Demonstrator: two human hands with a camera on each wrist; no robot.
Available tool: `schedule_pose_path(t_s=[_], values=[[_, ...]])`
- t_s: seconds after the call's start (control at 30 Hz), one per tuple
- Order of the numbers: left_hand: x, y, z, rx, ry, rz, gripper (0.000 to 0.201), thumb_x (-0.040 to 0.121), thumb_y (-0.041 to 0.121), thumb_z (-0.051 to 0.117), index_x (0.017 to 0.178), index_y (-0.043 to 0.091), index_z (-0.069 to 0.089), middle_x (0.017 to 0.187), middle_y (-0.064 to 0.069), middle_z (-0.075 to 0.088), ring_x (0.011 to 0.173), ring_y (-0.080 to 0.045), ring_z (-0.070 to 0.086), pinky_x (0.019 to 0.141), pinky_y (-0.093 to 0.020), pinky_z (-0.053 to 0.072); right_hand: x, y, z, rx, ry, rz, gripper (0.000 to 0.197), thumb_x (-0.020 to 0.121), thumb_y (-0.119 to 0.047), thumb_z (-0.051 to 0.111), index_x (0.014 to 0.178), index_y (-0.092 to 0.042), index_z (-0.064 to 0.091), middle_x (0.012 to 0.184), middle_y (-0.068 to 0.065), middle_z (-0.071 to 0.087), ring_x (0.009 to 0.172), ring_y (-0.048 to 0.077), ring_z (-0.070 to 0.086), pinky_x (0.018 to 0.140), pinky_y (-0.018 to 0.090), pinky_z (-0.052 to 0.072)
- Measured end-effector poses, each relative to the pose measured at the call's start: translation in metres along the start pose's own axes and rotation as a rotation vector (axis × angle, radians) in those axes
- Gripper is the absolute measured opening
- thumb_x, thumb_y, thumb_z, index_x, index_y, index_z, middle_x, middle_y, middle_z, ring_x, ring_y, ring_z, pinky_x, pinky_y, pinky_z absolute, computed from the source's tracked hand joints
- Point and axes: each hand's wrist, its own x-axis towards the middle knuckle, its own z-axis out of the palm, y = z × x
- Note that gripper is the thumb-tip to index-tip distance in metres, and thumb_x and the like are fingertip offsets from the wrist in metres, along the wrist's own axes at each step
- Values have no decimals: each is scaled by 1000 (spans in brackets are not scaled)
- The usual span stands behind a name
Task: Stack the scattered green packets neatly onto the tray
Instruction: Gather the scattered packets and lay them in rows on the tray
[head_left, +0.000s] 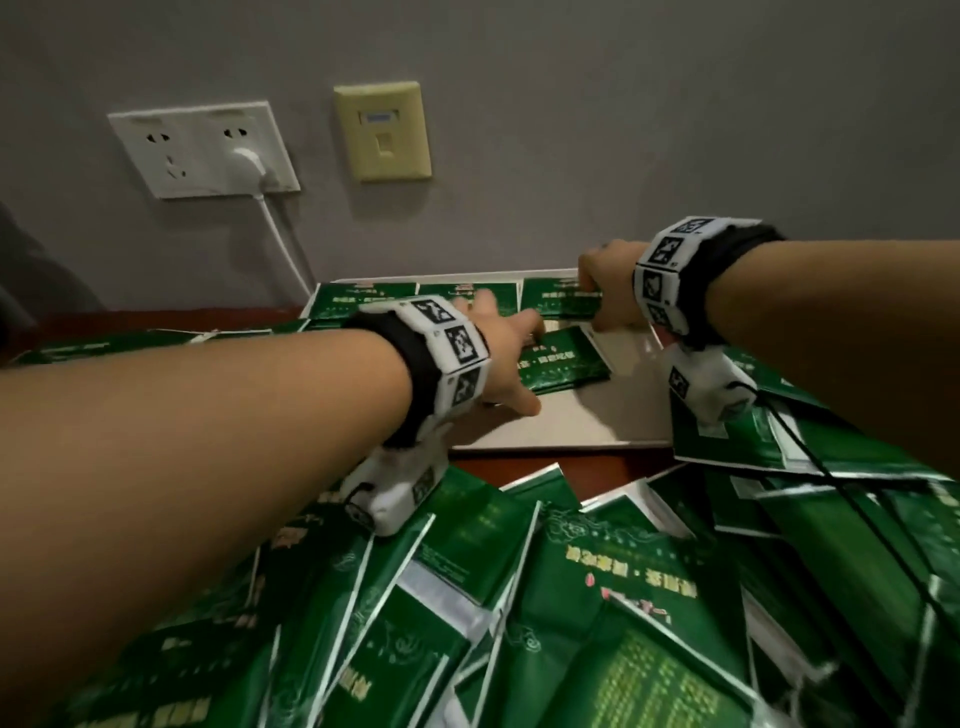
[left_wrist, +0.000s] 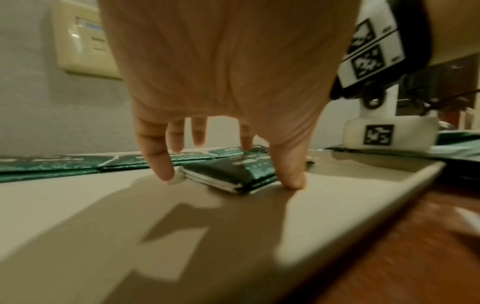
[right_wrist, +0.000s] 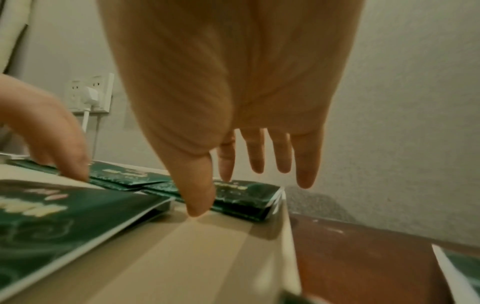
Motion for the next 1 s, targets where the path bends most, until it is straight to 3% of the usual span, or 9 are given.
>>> schedule_pose_path(t_s=[0.17, 0.23, 0.33, 0.4, 0.53, 0.63, 0.77, 0.9, 1.0], values=[[-10, 8, -2, -34, -56, -14, 67, 87, 28, 69, 145, 33, 37, 136, -13, 37, 107, -33, 57, 74, -30, 42, -1, 2, 4, -13, -43, -81, 53, 92, -19, 60, 143, -18, 45, 136, 8, 55, 118, 28, 56, 90, 29, 45], [-8, 13, -7, -35, -41, 23, 66, 88, 16, 65, 147, 29, 37, 139, -11, 44, 113, -29, 56, 73, -25, 40, -2, 3, 4, -15, -37, -97, 49, 90, -15, 62, 137, -18, 51, 133, 9, 58, 116, 27, 57, 89, 30, 46], [-6, 23, -10, -32, -20, 76, 64, 88, 10, 64, 146, 25, 41, 137, -5, 53, 115, -23, 57, 73, -21, 39, -2, 4, -3, -107, -75, -117, 51, 97, -9, 47, 147, -17, 38, 144, 9, 47, 127, 26, 49, 99, 30, 40], [-4, 30, -12, 13, -5, 102, 62, 89, 9, 63, 146, 22, 42, 137, -5, 54, 117, -24, 57, 75, -22, 40, -11, 7, -11, -52, -78, -109, 52, 99, -7, 44, 148, -17, 35, 145, 9, 45, 127, 26, 48, 97, 28, 39], [-3, 39, -17, 32, 4, 123, 67, 87, 9, 65, 147, 21, 39, 138, -8, 53, 117, -27, 57, 74, -24, 40, -57, 15, -16, 31, -14, -129, 53, 93, -19, 59, 143, -22, 43, 137, 7, 53, 113, 25, 56, 89, 27, 42], [-16, 35, -23, 2, 12, 84, 70, 85, 9, 67, 148, 19, 37, 144, -10, 48, 123, -29, 53, 81, -27, 41, -96, 11, -18, 105, -46, -178, 50, 85, -33, 68, 132, -26, 52, 125, 0, 58, 93, 19, 58, 84, 28, 47], [-65, 27, -30, 50, 97, 65, 40, 89, 12, 61, 128, 18, 57, 130, -8, 58, 117, -26, 54, 81, -26, 38, -159, -11, -19, 109, -147, -278, 54, 75, -54, 73, 119, -27, 54, 106, -8, 57, 91, 15, 54, 80, 28, 45], [-138, 26, -28, 25, 78, 67, 27, 89, 20, 61, 116, 19, 65, 121, -3, 62, 109, -22, 58, 84, -27, 44, -216, -46, -8, 63, -248, -301, 79, 68, -71, 69, 122, -16, 55, 112, 0, 63, 98, 20, 60, 75, 26, 43], [-192, 34, -20, -49, 73, 43, 21, 87, 23, 63, 106, 17, 67, 107, -3, 65, 89, -18, 55, 74, -26, 42, -247, -66, 2, 88, -181, -272, 89, 62, -78, 67, 121, -12, 58, 113, 4, 65, 100, 23, 63, 76, 27, 48]])
